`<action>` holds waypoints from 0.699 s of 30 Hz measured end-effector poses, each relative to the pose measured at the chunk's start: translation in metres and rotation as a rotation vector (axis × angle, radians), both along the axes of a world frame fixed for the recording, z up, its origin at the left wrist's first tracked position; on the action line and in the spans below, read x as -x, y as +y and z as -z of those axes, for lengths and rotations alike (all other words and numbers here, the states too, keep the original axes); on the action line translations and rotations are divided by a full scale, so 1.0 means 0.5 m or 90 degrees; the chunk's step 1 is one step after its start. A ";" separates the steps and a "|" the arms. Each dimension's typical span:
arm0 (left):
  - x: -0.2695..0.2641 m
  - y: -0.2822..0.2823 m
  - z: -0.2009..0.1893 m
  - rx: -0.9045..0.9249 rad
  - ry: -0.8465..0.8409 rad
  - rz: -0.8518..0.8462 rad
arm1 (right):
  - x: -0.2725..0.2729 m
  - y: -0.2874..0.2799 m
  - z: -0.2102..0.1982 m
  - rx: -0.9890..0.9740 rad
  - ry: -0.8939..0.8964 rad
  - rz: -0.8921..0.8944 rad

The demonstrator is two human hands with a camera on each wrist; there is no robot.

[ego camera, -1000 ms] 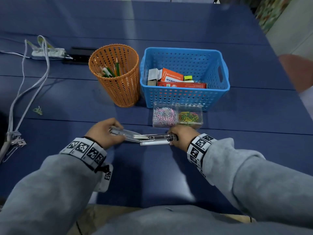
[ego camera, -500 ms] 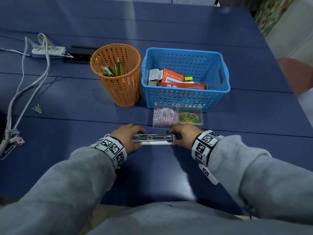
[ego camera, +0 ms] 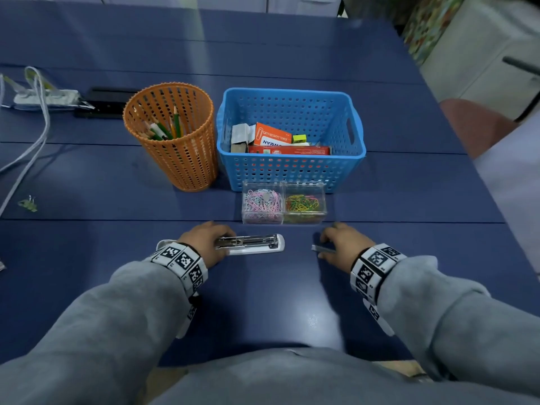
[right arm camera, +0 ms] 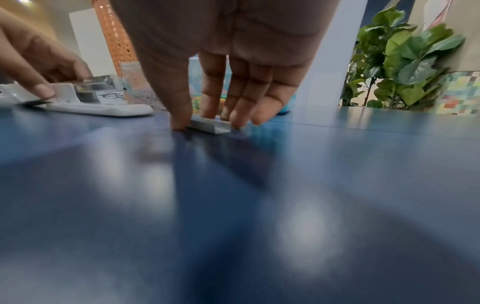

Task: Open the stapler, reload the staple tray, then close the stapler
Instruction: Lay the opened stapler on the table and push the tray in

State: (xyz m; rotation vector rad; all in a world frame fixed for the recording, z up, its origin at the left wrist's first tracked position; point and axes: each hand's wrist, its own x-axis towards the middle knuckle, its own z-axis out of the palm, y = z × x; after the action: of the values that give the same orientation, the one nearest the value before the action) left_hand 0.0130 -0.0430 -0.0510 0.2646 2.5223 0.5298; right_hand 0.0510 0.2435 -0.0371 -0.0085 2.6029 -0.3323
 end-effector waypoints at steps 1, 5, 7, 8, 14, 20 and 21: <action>0.000 0.001 0.001 0.000 0.000 -0.001 | 0.000 -0.001 0.001 0.005 0.006 -0.004; 0.001 0.001 0.001 0.001 -0.002 -0.002 | -0.001 0.002 -0.003 0.000 0.010 -0.015; -0.001 0.002 0.000 0.000 -0.002 -0.005 | -0.003 0.005 -0.007 0.021 0.018 0.015; -0.002 0.003 0.000 0.000 -0.002 -0.005 | -0.004 0.006 -0.011 0.041 0.026 0.039; -0.008 0.022 -0.001 -0.008 -0.005 0.015 | -0.006 -0.010 -0.027 0.240 0.088 0.154; -0.015 0.053 -0.003 -0.010 -0.003 0.047 | -0.007 -0.046 -0.041 0.311 0.092 0.110; -0.016 0.057 -0.003 -0.009 -0.001 0.052 | -0.005 -0.050 -0.041 0.301 0.094 0.097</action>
State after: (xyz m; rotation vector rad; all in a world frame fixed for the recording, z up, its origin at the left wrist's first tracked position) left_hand 0.0208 -0.0143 -0.0494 0.3713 2.4947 0.5150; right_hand 0.0534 0.2185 -0.0164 0.0010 2.6103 -1.0295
